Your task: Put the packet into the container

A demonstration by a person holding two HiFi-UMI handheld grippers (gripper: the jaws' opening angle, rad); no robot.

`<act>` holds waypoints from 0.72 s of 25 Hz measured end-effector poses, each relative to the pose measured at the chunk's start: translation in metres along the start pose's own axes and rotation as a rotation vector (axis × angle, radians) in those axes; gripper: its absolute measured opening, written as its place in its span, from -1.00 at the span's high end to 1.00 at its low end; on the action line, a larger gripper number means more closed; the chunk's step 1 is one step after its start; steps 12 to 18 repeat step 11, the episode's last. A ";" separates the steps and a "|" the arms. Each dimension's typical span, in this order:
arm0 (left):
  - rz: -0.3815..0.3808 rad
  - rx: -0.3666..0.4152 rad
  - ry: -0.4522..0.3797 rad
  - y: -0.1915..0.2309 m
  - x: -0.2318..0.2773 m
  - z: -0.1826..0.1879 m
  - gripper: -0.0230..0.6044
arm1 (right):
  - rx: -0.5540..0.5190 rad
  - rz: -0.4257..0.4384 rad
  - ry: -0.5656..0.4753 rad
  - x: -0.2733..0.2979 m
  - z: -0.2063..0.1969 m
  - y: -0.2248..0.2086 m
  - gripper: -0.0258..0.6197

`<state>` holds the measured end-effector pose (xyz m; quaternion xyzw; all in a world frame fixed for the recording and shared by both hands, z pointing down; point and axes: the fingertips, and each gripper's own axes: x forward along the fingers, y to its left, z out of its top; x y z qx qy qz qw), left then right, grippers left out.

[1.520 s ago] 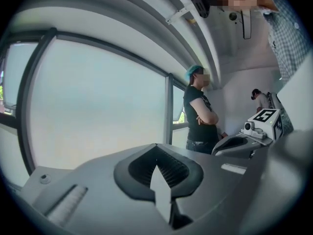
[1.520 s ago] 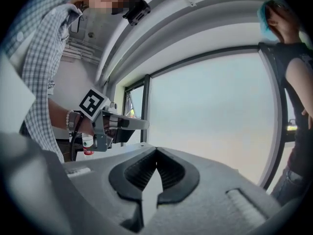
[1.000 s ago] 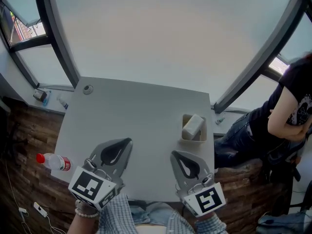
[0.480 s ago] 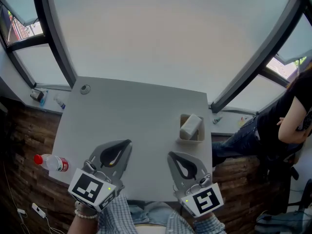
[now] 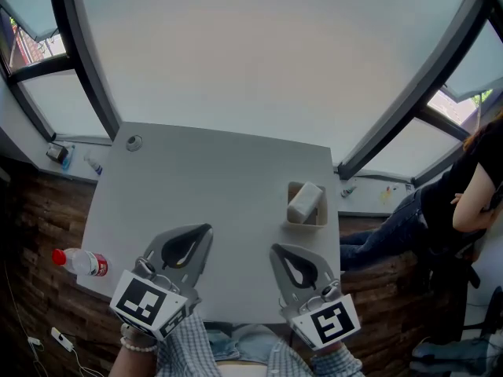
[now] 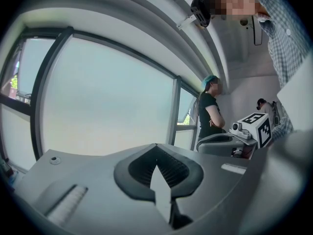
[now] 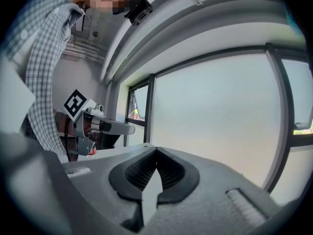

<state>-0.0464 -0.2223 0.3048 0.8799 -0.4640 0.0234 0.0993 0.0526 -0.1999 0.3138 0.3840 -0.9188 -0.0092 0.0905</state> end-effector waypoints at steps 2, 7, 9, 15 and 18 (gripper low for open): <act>-0.001 0.000 0.003 -0.001 0.000 -0.001 0.92 | 0.001 -0.002 0.000 0.000 0.000 -0.001 0.92; -0.005 0.007 0.013 -0.003 0.001 -0.004 0.92 | -0.002 0.002 -0.001 0.001 -0.001 0.000 0.92; -0.007 0.008 0.015 -0.004 0.001 -0.004 0.92 | 0.000 0.002 -0.004 0.001 -0.001 -0.001 0.92; -0.008 0.009 0.016 -0.004 0.002 -0.005 0.92 | 0.002 0.001 -0.006 0.001 -0.001 -0.001 0.92; -0.008 0.009 0.016 -0.004 0.002 -0.005 0.92 | 0.002 0.001 -0.006 0.001 -0.001 -0.001 0.92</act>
